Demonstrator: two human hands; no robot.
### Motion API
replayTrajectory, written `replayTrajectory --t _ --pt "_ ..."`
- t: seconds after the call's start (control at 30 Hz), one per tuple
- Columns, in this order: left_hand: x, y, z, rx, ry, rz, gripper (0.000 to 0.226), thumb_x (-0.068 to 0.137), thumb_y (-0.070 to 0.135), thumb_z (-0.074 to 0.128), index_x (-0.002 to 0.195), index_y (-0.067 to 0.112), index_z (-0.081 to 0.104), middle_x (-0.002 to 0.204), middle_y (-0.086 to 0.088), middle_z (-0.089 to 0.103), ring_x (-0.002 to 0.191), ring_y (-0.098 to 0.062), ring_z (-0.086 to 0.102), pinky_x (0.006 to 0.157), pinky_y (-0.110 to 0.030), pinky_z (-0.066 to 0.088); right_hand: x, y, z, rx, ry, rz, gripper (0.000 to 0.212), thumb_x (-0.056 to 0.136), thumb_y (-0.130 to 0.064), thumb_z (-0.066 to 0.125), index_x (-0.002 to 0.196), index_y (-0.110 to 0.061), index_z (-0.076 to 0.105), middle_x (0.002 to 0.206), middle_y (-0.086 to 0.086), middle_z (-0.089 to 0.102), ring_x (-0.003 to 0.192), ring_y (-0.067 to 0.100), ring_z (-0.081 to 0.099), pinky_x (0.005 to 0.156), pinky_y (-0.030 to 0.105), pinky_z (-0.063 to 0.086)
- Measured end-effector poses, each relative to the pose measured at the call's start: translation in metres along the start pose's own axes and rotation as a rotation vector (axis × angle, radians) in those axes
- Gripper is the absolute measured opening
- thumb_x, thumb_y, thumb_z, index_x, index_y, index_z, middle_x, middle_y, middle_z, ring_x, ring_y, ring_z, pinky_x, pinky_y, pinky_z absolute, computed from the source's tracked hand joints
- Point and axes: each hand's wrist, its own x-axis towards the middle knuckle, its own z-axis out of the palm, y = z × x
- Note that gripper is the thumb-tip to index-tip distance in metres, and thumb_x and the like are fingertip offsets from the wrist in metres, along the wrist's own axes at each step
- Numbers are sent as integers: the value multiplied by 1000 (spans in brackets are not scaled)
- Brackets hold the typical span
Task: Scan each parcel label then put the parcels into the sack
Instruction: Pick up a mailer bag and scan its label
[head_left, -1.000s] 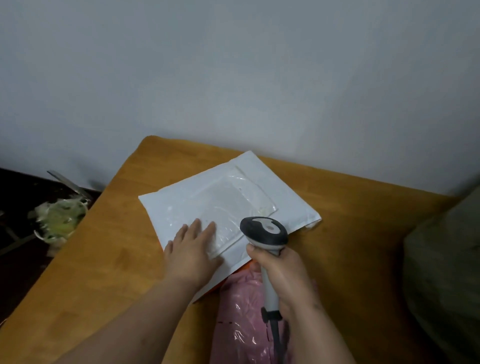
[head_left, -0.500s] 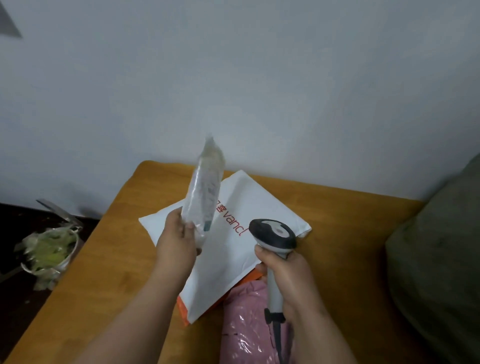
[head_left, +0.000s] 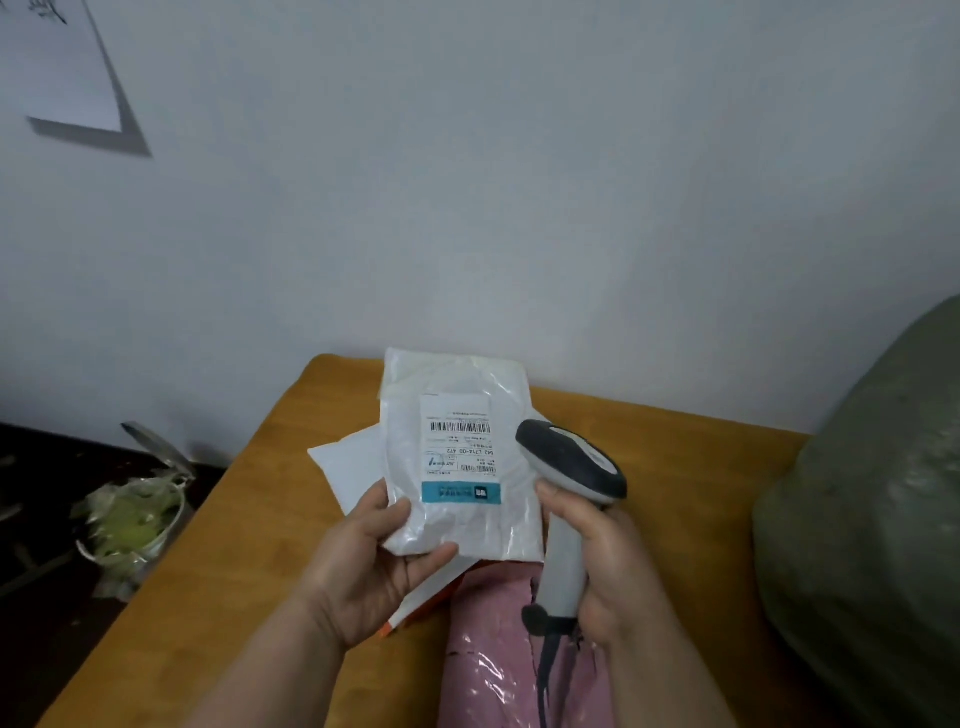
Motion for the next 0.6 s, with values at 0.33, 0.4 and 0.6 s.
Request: replayTrajectory --t 0.33,0.4,0.6 --pt "-44 -26 30 394 85 227 47 82 25 70 127 15 60 119 -13 72 104 -31 71 79 -43 61 -34 -28 -20 4 -62 -60 43 66 -14 79 108 -5 73 102 18 77 89 34 76 67 41 63" --pt "-49 -32 35 411 104 272 49 78 21 71 126 12 62 117 -13 73 105 -31 71 75 -38 61 -39 -32 -25 17 -84 -75 42 67 -13 78 107 -4 73 99 18 78 85 32 76 60 36 61" --pt "-63 -44 44 331 189 393 37 77 9 68 114 5 66 109 -17 74 96 -32 74 64 -33 61 -57 -32 -36 -94 -29 -81 27 78 -8 79 105 -9 75 96 12 79 91 33 75 80 47 61"
